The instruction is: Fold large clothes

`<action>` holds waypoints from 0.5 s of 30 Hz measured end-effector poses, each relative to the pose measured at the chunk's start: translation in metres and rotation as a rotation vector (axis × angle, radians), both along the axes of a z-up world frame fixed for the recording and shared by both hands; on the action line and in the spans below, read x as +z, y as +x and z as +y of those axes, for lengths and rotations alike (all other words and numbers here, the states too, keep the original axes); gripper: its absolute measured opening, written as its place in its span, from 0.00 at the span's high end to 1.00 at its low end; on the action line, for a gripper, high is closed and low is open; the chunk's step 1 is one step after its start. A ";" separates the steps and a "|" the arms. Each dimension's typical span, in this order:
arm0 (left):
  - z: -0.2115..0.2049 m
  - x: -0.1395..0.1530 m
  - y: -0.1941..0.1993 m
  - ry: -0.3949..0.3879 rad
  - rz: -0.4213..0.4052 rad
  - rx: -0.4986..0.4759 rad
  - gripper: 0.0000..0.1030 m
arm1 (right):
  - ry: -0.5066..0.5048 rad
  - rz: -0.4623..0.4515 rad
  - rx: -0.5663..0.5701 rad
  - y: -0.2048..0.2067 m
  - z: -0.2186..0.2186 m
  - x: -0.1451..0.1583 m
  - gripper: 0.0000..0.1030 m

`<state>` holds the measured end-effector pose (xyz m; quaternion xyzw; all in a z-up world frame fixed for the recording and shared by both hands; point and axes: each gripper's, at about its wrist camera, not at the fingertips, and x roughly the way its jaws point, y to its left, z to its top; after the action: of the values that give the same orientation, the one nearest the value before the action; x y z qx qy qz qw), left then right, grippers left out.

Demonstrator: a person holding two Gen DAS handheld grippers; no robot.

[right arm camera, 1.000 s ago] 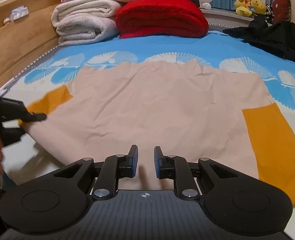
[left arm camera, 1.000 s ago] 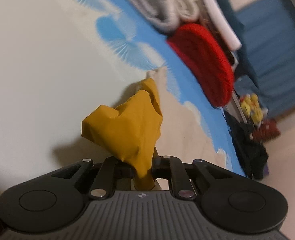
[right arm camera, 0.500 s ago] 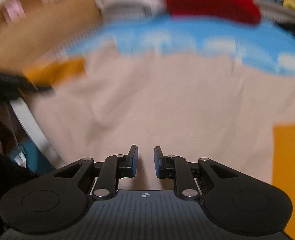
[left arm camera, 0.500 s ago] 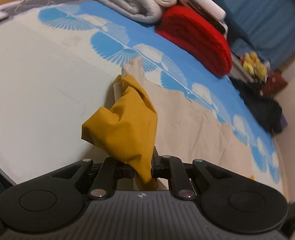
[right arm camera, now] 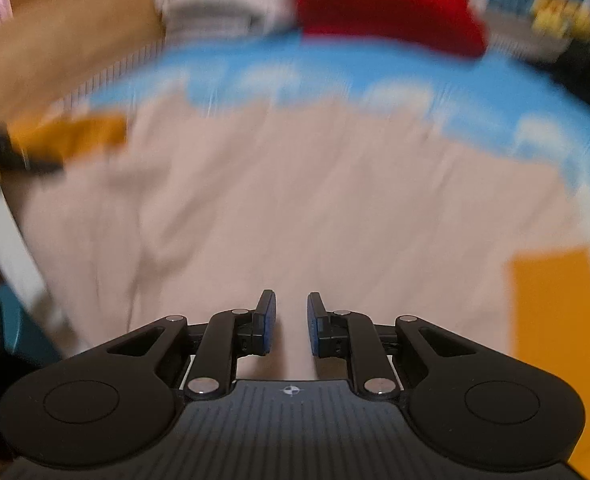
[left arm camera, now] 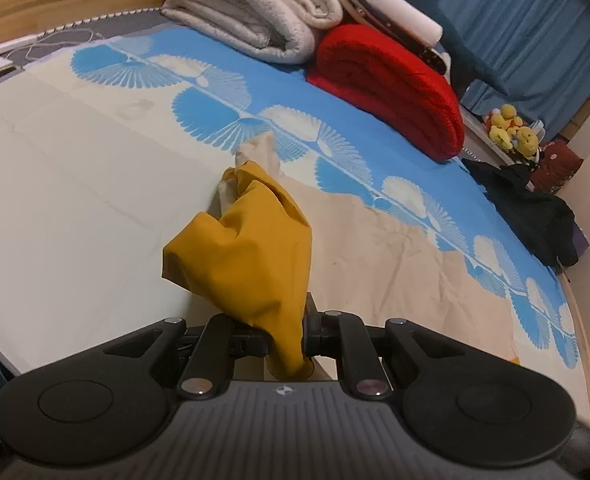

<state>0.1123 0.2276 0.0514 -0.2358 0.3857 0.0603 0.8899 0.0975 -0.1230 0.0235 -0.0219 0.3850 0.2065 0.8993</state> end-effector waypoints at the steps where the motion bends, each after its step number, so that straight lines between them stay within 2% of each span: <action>1: -0.005 0.002 0.001 0.012 -0.009 -0.005 0.86 | 0.031 -0.069 -0.032 -0.005 -0.015 0.014 0.83; 5: -0.032 0.014 0.006 0.071 -0.047 -0.041 0.86 | 0.092 -0.283 -0.177 -0.022 -0.079 0.061 0.83; 9: -0.075 0.027 0.013 0.135 -0.093 -0.121 0.86 | 0.083 -0.440 -0.270 -0.036 -0.151 0.102 0.83; 12: -0.117 0.037 0.018 0.185 -0.136 -0.210 0.86 | 0.040 -0.482 -0.305 -0.036 -0.202 0.114 0.83; 15: -0.160 0.042 0.021 0.210 -0.170 -0.295 0.86 | 0.029 -0.435 -0.399 -0.038 -0.247 0.102 0.83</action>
<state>0.1335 0.0672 0.0938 -0.0868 0.3313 -0.0511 0.9381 0.0593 -0.3696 0.1254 0.0232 0.1769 0.0214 0.9837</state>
